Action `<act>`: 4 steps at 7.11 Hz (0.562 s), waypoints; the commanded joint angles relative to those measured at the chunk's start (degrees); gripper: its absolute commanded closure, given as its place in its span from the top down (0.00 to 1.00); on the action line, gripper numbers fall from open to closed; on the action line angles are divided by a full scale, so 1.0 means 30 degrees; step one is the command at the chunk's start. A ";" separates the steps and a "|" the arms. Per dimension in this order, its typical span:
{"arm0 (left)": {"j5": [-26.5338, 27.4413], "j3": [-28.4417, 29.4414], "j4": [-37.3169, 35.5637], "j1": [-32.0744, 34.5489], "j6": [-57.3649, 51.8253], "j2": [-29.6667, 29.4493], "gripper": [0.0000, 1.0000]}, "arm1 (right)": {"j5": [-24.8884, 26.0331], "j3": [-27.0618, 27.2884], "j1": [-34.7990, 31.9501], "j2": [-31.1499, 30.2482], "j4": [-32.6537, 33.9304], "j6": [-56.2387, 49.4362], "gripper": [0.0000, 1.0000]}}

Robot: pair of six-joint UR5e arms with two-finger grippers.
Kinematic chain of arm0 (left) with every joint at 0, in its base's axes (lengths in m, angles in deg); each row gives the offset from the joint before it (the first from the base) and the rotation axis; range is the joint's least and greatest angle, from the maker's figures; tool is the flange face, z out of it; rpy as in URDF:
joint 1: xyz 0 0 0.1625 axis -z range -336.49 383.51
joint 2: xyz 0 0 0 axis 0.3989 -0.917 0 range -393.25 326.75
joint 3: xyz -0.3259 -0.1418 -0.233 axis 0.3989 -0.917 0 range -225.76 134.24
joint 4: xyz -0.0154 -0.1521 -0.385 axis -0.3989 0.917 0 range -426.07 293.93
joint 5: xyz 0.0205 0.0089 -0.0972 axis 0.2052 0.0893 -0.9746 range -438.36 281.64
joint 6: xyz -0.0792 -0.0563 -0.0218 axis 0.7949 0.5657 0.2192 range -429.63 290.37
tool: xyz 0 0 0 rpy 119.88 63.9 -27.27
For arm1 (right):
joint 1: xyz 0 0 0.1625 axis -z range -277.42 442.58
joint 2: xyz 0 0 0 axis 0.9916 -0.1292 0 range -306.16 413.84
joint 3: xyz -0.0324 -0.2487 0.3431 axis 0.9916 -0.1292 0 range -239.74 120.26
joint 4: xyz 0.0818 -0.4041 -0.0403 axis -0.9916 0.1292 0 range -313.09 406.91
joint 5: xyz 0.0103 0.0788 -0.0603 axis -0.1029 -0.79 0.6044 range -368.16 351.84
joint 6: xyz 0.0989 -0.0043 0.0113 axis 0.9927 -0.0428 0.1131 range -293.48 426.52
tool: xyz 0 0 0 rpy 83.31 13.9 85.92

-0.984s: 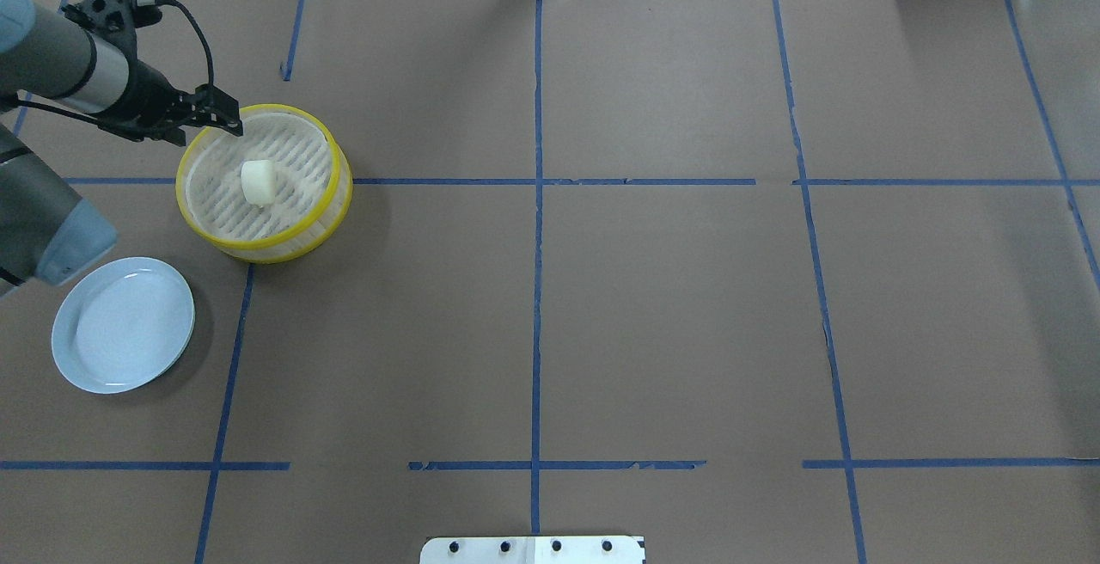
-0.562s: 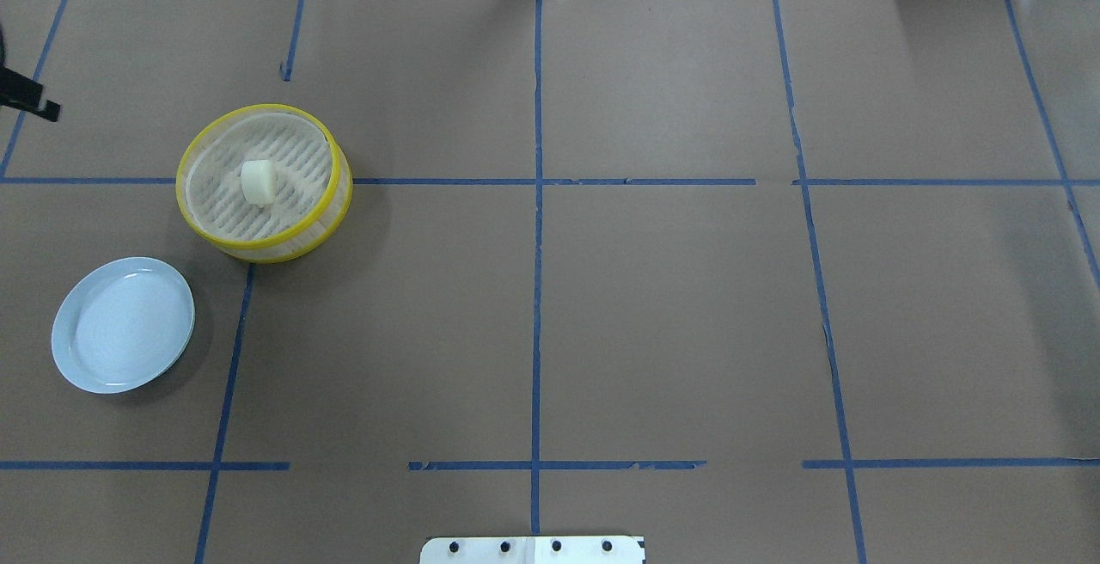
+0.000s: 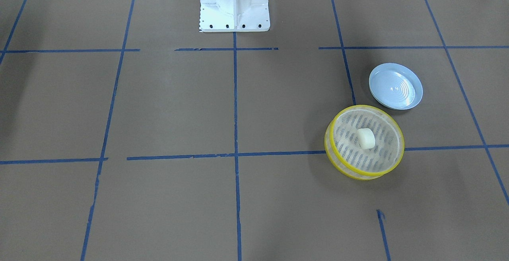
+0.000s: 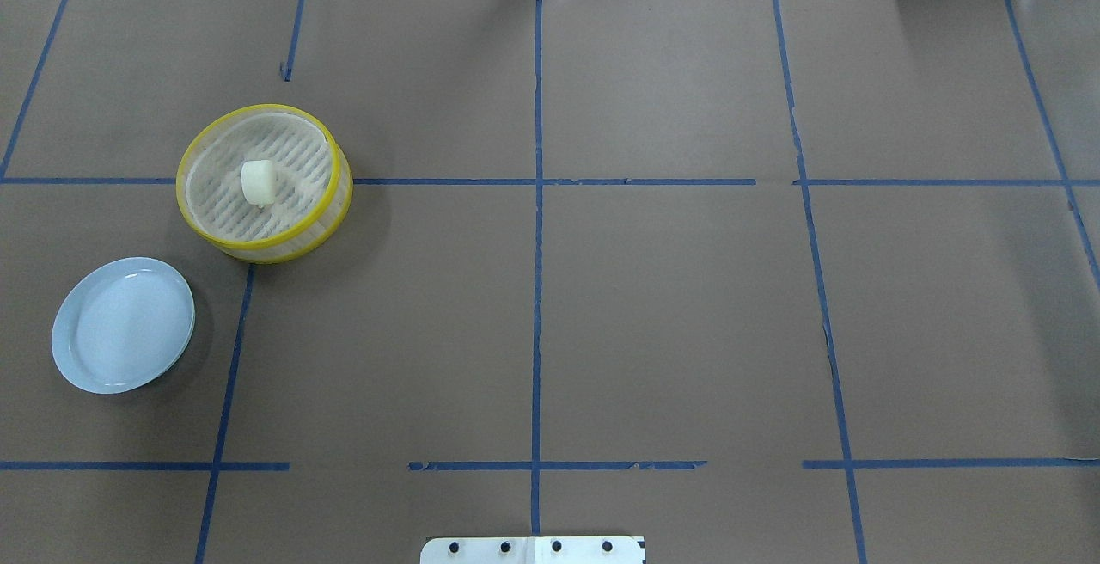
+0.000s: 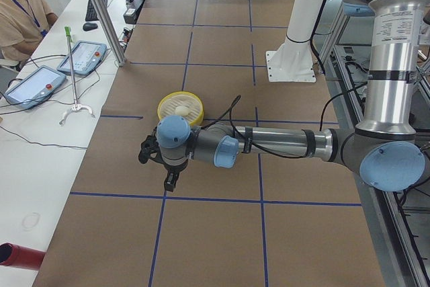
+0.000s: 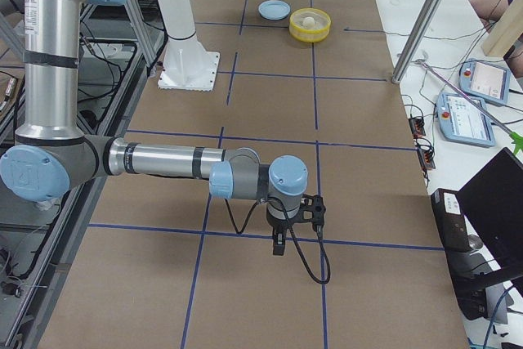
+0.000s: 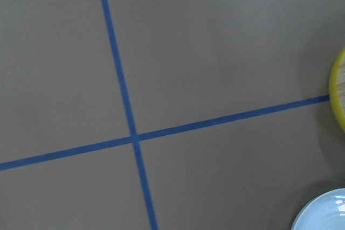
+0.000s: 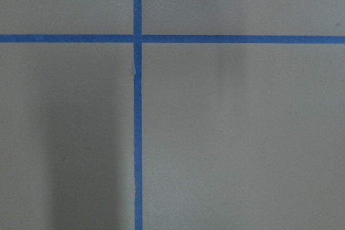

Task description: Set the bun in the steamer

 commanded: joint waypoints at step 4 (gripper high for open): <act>0.1208 -0.1396 -0.0975 0.2157 -0.1305 0.2455 1.00 | 0.0000 0.0000 0.0000 0.0000 0.0000 0.0000 1.00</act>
